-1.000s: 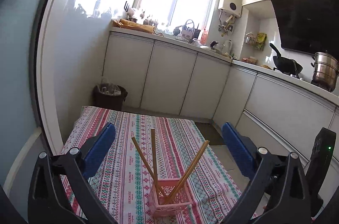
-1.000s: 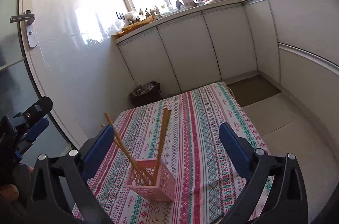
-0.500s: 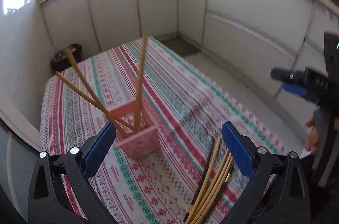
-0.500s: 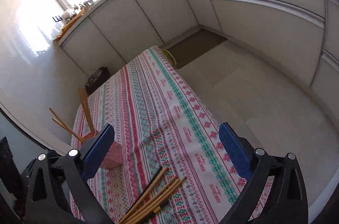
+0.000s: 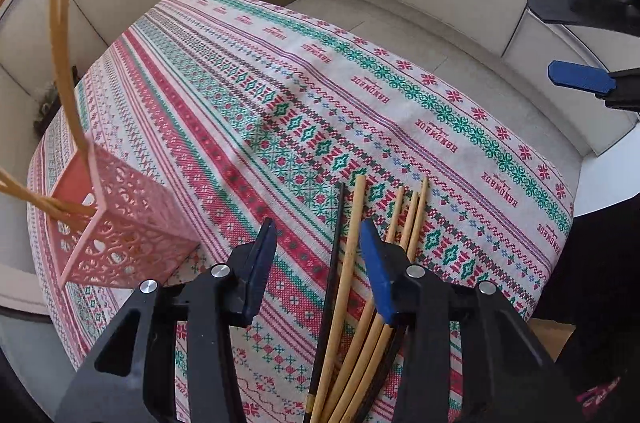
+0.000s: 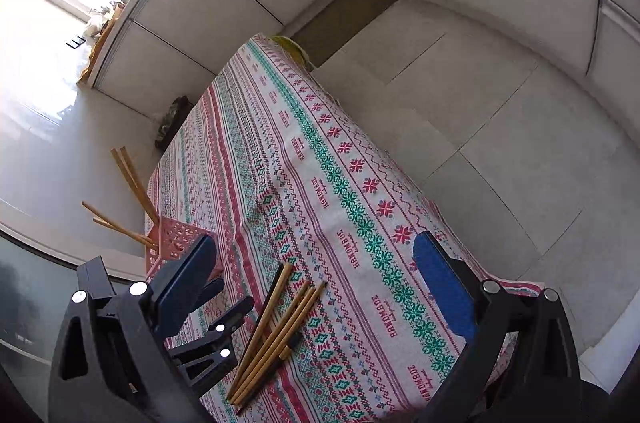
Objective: Organize utensils
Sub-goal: 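Withdraw both open tools from the basket toward the chopstick pile, then grasp a wooden chopstick with the left tool while the right tool grasps one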
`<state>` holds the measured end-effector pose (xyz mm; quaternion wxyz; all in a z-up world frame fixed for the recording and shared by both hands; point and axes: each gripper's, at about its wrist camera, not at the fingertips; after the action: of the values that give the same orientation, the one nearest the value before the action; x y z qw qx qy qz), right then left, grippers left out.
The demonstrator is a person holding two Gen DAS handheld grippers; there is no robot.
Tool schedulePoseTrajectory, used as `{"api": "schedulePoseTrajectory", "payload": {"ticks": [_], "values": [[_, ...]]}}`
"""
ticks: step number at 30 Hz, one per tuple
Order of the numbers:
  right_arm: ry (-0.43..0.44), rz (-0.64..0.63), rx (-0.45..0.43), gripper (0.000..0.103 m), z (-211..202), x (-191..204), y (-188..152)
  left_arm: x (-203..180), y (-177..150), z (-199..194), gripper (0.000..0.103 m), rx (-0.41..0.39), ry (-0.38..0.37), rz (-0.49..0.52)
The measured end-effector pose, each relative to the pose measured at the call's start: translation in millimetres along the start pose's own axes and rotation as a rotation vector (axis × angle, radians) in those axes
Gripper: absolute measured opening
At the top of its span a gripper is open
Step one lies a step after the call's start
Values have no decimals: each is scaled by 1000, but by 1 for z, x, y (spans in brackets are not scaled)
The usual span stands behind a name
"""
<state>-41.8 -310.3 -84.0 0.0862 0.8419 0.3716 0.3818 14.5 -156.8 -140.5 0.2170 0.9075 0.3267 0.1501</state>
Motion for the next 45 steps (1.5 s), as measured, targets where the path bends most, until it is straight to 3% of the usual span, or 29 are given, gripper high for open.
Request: {"api": "schedulePoseTrajectory", "payload": {"ticks": [3, 10, 13, 15, 28, 31, 33, 36, 37, 42, 45], "values": [[-18, 4, -15, 96, -2, -5, 2, -11, 3, 11, 35, 25, -63, 45], [-6, 30, 17, 96, 3, -13, 5, -21, 8, 29, 34, 56, -118, 98], [-1, 37, 28, 96, 5, -14, 6, -22, 9, 32, 26, 66, -161, 104], [2, 42, 33, 96, 5, -15, 6, -21, 10, 35, 26, 71, -163, 107], [-16, 58, 42, 96, 8, -19, 5, 12, 14, 56, 23, 154, -245, -5], [-13, 68, 59, 96, 12, -19, 3, 25, 12, 48, 22, 150, -301, -56], [-14, 63, 70, 96, 15, -17, 1, 26, 13, 44, 17, 149, -278, -44], [-23, 51, 81, 96, 20, -13, -2, 5, 17, 36, 16, 154, -166, 67], [-33, 47, 81, 96, 21, -12, -2, 0, 20, 35, 8, 156, -153, 72], [-61, 54, 112, 96, 31, -8, -9, -1, 19, 20, 7, 86, -70, -13], [-75, 21, 148, 95, 39, 4, -18, 12, 16, -17, 6, -32, -44, -75]]}}
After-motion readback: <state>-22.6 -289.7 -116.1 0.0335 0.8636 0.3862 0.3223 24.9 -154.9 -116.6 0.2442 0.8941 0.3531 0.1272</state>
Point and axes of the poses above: each gripper's, at about its wrist camera, not at the fingertips, and z roughly the way its jaws point, x to its left, y to its top, and after that the axes turned 7 degrees about -x, right-handed
